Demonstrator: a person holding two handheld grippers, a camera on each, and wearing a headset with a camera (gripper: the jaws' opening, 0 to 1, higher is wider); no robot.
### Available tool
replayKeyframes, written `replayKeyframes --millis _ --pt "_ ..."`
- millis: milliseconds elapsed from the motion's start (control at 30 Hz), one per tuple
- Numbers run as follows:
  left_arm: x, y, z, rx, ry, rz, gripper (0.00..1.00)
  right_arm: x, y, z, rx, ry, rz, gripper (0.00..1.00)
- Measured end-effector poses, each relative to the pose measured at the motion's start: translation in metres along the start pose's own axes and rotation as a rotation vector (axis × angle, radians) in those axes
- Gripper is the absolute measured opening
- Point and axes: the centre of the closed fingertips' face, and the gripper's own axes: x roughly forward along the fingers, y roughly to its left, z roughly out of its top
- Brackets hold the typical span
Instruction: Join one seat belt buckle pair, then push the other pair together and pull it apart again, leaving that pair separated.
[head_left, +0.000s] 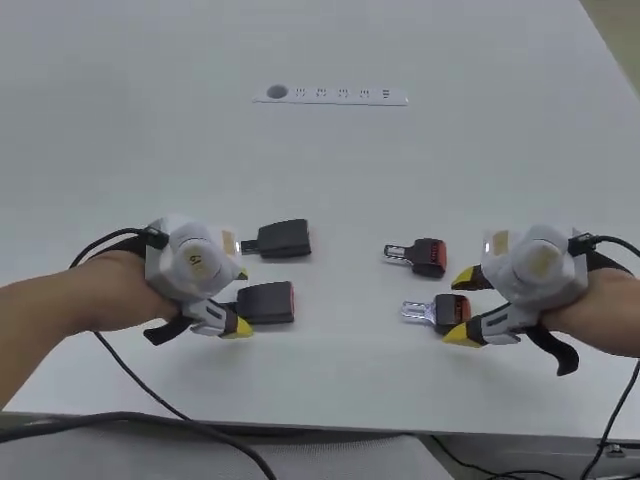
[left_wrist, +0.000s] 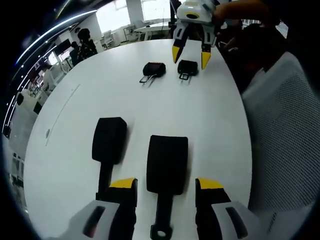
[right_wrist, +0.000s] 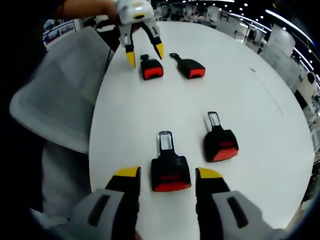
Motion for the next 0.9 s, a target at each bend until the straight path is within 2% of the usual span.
replayKeyframes --millis 100,167,367,467,633,733,900 --pt "0.002 0.0 -0.001 0.005 0.006 -0.008 0.47 0.004 -0.001 -0.004 -0.012 0.017 0.015 0.44" --pt "0.003 0.0 0.001 0.025 -0.005 -0.017 0.44 0.005 -0.001 -0.007 -0.005 0.027 0.03 0.43" --pt "0.01 -0.002 -0.003 0.024 0.015 -0.038 0.4 0.008 -0.003 -0.012 -0.017 0.038 0.039 0.41" --pt "0.015 -0.001 -0.003 0.01 0.011 -0.048 0.39 0.009 -0.004 -0.016 -0.022 0.054 0.04 0.4" --pt "0.015 0.002 -0.005 0.051 0.04 -0.054 0.36 0.01 0.0 -0.018 -0.039 0.066 0.048 0.39" --pt "0.016 0.001 -0.005 0.073 0.044 -0.063 0.35 0.011 -0.002 -0.018 -0.062 0.074 0.046 0.37" --pt "0.016 0.001 -0.005 0.101 0.05 -0.064 0.34 0.011 -0.005 -0.017 -0.056 0.087 0.051 0.34"
